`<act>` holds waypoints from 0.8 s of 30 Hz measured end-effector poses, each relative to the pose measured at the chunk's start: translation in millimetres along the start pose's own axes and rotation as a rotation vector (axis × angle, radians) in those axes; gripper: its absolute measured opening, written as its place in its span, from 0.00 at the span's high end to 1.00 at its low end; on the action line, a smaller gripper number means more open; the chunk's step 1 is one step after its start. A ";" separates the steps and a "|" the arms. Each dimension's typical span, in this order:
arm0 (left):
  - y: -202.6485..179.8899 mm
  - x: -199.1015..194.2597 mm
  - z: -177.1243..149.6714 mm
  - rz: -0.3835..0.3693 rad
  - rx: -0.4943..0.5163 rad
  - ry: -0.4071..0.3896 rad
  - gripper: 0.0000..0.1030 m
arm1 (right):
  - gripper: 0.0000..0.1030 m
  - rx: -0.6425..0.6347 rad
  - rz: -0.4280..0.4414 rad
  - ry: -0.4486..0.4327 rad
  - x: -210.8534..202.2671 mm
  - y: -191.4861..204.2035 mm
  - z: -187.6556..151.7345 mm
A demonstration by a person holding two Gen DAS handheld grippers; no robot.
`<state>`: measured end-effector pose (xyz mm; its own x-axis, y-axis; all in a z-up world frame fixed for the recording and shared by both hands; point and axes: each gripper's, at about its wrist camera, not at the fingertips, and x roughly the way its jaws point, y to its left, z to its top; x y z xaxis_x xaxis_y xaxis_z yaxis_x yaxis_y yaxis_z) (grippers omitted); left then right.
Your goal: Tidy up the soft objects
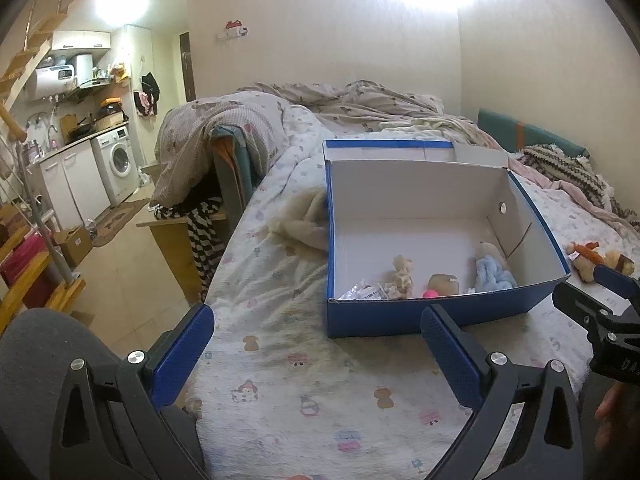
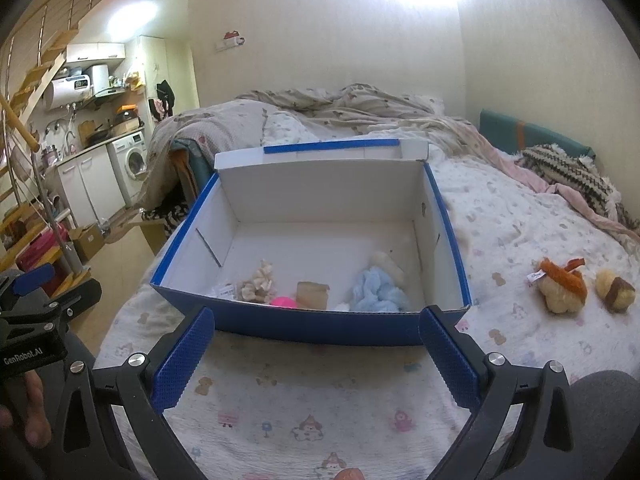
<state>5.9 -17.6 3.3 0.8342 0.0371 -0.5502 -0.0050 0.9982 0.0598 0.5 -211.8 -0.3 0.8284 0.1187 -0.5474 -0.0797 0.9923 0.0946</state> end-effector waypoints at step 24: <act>4.9 3.4 -2.8 -0.015 -0.008 0.011 0.00 | 0.00 0.000 0.002 0.001 0.8 -0.4 0.0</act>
<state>7.2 -12.4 -0.6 0.8282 0.0222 -0.5600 0.0034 0.9990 0.0447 1.1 -212.2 -0.8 0.8277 0.1206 -0.5481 -0.0809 0.9921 0.0960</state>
